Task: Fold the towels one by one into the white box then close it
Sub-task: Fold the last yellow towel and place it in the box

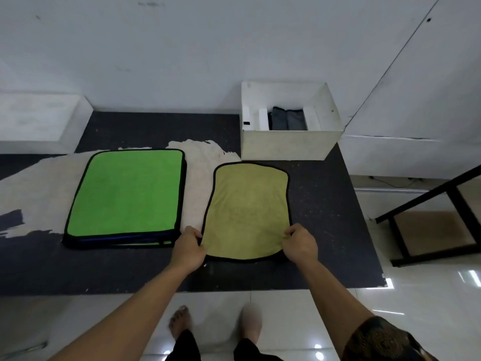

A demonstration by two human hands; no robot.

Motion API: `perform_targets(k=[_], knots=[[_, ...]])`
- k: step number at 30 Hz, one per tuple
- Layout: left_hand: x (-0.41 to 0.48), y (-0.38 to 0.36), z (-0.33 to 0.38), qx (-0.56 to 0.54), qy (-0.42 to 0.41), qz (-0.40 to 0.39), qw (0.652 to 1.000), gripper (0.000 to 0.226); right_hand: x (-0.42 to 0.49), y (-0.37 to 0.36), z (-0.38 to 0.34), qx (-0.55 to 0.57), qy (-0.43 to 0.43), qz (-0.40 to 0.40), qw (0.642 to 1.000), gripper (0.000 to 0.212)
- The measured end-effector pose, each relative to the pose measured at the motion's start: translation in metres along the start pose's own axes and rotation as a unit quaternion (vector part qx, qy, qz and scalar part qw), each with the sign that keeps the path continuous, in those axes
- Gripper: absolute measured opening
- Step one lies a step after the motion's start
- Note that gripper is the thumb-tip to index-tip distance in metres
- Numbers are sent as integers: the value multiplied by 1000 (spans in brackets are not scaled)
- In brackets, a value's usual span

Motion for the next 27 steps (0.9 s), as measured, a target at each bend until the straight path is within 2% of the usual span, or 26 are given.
perform_targets(k=[2,6,10,16,20,24,27], knots=[[-5,-1,-7,23,-3,13,1000,21,-2,1,9,0,-4,17,1000,25],[-16,-5,-17,41,-19,-2,999,25,-7,9,26,0,-1,39,999,24],[-24,-11,-25,63,-46,-22,997,16,-18,14,27,-50,46,76,995,19],[-25,-13,-28,76,-59,-8,995,23,-35,-9,22,-13,26,27,999,29],[-28,-10,-30,53,-66,-9,996,24,-33,-3,33,9,26,28,999,31],[-34,-15,-36,37,-81,-41,995,25,-31,6,47,-51,47,22,997,32],[-36,-19,-40,58,-95,-19,994,26,-36,6,49,-124,70,21,990,34]])
Point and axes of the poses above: each hand's wrist, its own x-axis towards the middle knuckle, its own y-axis out of the back of the hand, z = x × y, the point moved 2 cm from there along x, towards the middle knuckle, and after that the axes turned 7 degrees about -x, right-handed, at the moved point
